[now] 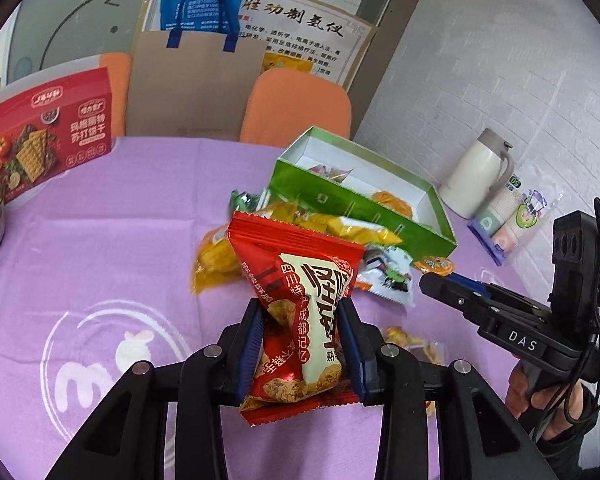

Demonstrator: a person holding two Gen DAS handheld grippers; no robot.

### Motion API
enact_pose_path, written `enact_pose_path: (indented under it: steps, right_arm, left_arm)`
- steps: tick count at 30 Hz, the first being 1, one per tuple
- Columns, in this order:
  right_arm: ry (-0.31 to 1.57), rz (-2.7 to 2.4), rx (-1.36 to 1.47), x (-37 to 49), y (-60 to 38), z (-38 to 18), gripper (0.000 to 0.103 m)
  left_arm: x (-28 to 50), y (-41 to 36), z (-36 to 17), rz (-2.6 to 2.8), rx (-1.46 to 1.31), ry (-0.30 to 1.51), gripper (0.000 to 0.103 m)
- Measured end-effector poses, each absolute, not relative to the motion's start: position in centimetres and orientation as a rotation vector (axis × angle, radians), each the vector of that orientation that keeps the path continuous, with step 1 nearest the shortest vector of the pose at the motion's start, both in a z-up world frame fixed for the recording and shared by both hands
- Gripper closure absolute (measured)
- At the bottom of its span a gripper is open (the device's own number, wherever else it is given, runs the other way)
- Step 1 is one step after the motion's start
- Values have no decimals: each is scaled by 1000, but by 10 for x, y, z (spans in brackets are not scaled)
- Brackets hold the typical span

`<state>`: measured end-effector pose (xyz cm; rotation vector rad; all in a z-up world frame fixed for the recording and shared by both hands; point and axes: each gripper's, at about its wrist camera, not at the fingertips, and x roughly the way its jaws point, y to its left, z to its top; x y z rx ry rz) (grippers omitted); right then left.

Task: Organize snacks
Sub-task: 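Carry the red snack bag with the left tool over the green box, then open the left tool to drop the red bag into the box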

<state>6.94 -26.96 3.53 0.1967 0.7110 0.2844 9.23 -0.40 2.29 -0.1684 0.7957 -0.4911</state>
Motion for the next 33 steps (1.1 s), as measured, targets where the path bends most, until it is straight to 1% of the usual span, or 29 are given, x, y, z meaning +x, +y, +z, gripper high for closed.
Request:
enact_pose_path:
  steps: [7, 14, 20, 25, 27, 28, 29, 30, 31, 32, 33]
  right_arm:
    - [682, 183, 211, 88, -311, 40, 70]
    - [674, 112, 238, 117, -346, 36, 70]
    - [677, 96, 227, 146, -358, 28, 70]
    - [698, 98, 208, 169, -359, 16, 69]
    - [703, 101, 193, 176, -358, 9, 65]
    - [705, 109, 176, 178, -357, 6, 65]
    - [705, 110, 148, 181, -354, 4, 60]
    - [698, 108, 111, 181, -351, 2, 40]
    - [681, 102, 71, 180, -348, 2, 27]
    - [662, 97, 44, 177, -346, 2, 7]
    - [648, 96, 29, 175, -345, 2, 5]
  left_arm:
    - [125, -58, 60, -573, -120, 745, 66]
    - [176, -112, 73, -607, -107, 760, 66]
    - [221, -151, 71, -602, -93, 773, 66]
    - [253, -177, 54, -592, -78, 813, 66]
    - [263, -184, 45, -592, -76, 837, 66]
    - [268, -189, 40, -592, -71, 849, 66]
    - [273, -193, 34, -589, -60, 860, 66]
    - [276, -196, 29, -587, -51, 866, 65]
    - [278, -199, 25, -589, -38, 869, 65]
    - [280, -202, 22, -596, -21, 867, 63]
    - [280, -203, 20, -601, -9, 856, 58]
